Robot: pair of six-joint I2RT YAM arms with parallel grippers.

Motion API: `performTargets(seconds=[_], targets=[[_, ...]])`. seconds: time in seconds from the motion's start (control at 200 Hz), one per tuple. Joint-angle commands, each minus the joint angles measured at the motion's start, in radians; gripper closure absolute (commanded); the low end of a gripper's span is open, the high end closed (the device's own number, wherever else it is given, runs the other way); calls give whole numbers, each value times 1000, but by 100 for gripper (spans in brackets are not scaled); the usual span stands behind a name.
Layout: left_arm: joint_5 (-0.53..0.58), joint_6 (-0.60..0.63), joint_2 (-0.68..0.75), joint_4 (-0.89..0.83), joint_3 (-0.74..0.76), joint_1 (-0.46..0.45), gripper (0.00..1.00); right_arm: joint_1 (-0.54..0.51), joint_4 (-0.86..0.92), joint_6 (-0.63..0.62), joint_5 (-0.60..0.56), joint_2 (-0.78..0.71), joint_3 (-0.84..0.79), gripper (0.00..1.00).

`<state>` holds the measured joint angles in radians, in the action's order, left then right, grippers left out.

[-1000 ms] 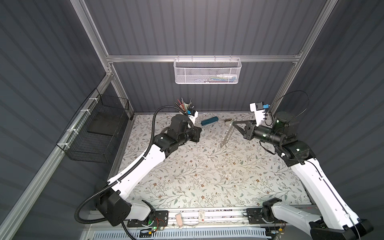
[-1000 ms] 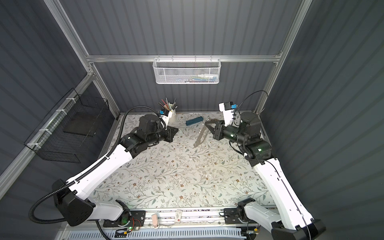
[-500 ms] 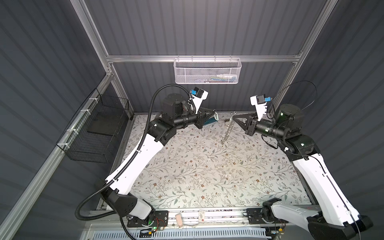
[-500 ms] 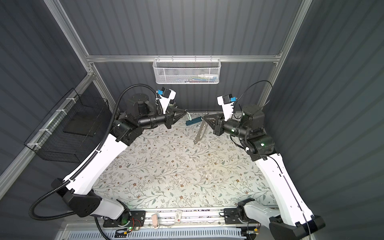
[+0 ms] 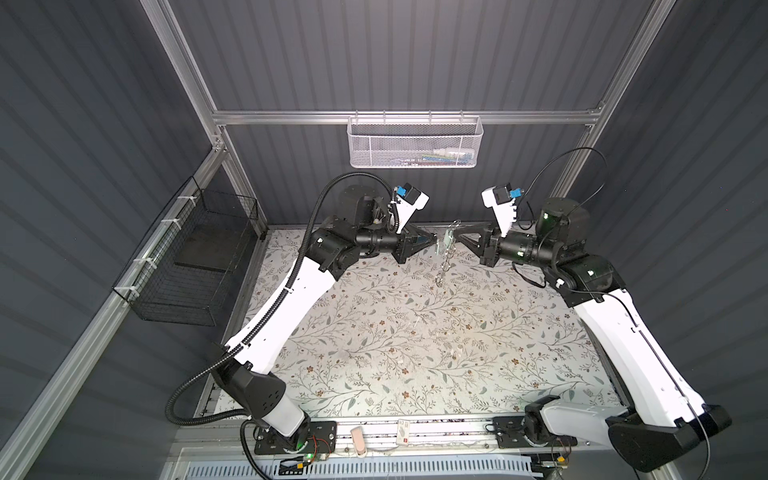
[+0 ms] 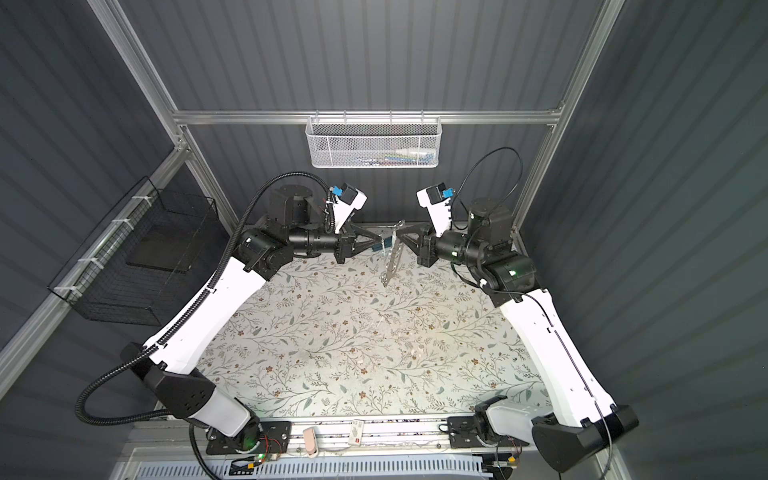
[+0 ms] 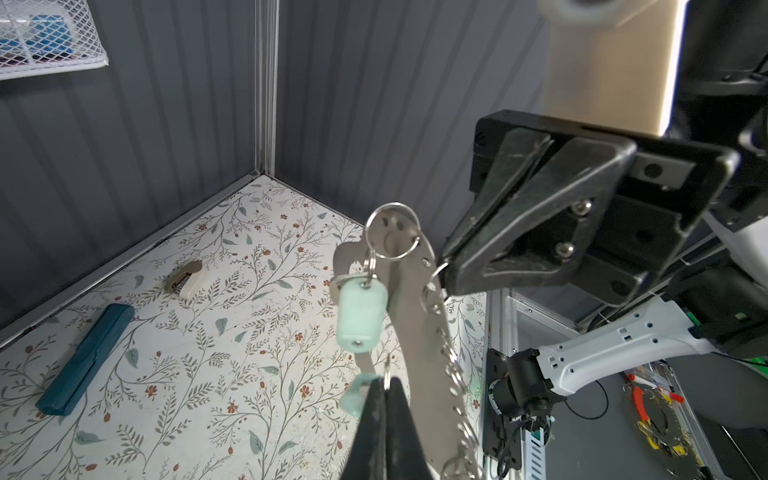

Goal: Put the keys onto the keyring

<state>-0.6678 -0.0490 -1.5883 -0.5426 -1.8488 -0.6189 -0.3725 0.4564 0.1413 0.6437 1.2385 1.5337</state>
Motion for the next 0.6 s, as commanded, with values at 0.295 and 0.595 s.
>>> performTargets(seconds=[0.295, 0.595], targets=[[-95, 23, -13, -60, -40, 38, 100, -34, 8, -62, -5, 11, 23, 94], [-100, 8, -9, -39, -21, 38, 100, -47, -3, -51, 10, 14, 20, 93]])
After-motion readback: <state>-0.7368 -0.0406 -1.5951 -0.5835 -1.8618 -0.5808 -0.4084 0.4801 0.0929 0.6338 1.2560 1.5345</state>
